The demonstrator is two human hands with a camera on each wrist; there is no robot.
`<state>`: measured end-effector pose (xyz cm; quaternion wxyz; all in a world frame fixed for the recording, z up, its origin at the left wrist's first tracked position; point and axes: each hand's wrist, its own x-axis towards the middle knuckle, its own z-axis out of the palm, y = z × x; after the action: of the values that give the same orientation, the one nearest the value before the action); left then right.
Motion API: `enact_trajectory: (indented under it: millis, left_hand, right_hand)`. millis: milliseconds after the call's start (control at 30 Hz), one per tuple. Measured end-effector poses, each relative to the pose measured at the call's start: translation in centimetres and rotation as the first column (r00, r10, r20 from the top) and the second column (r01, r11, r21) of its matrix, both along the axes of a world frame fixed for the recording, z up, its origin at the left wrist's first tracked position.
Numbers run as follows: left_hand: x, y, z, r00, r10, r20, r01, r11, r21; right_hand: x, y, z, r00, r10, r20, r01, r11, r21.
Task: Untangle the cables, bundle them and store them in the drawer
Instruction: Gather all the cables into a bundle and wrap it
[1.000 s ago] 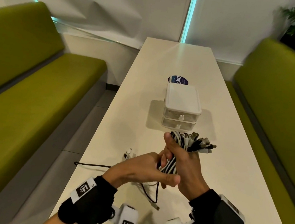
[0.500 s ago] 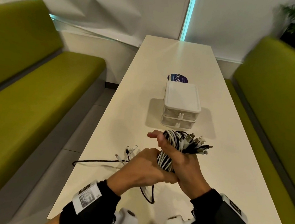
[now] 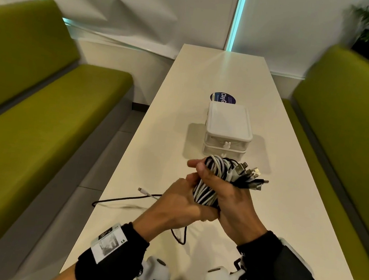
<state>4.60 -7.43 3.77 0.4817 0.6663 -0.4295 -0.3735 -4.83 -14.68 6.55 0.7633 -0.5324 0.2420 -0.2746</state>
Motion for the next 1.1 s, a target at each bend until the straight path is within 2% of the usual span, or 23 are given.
enact_trajectory:
  millis: [100, 267, 367, 533, 667, 800, 967, 1100]
  left_hand:
    - [0.8, 0.2, 0.4, 0.993, -0.12, -0.009, 0.12, 0.991, 0.05]
    - [2.2, 1.1, 1.4, 0.966, -0.26, -0.012, 0.26, 0.961, 0.09]
    - [2.6, 1.8, 0.4, 0.961, -0.271, 0.047, 0.261, 0.953, 0.152]
    - [2.8, 2.7, -2.3, 0.948, -0.232, 0.22, 0.173, 0.951, 0.258]
    - [4.4, 3.3, -3.4, 0.934, -0.194, 0.301, 0.092, 0.942, 0.321]
    - [4.9, 3.5, -2.9, 0.865, -0.247, 0.436, 0.091, 0.933, 0.347]
    - [5.2, 4.1, -1.9, 0.809, -0.316, 0.495, 0.174, 0.934, 0.312]
    - [5.5, 4.4, -1.5, 0.833, -0.334, 0.442, 0.235, 0.935, 0.264]
  right_hand:
    - [0.1, 0.0, 0.1, 0.996, -0.009, 0.091, -0.005, 0.987, 0.162]
    - [0.1, -0.2, 0.6, 0.989, 0.069, 0.132, -0.092, 0.98, 0.176]
    - [0.2, -0.4, 0.7, 0.992, 0.072, 0.102, -0.087, 0.984, 0.157]
    - [0.1, -1.3, 0.4, 0.992, 0.058, 0.11, -0.068, 0.994, 0.086]
    - [-0.3, -2.5, 0.4, 0.999, 0.044, 0.011, -0.043, 0.997, -0.06]
    - [-0.6, -3.0, 0.5, 0.986, 0.026, -0.162, -0.066, 0.966, -0.252]
    - [-0.6, -2.7, 0.2, 0.925, -0.031, -0.378, -0.153, 0.881, -0.447]
    - [-0.3, -1.3, -0.1, 0.893, -0.055, -0.446, -0.248, 0.768, -0.59]
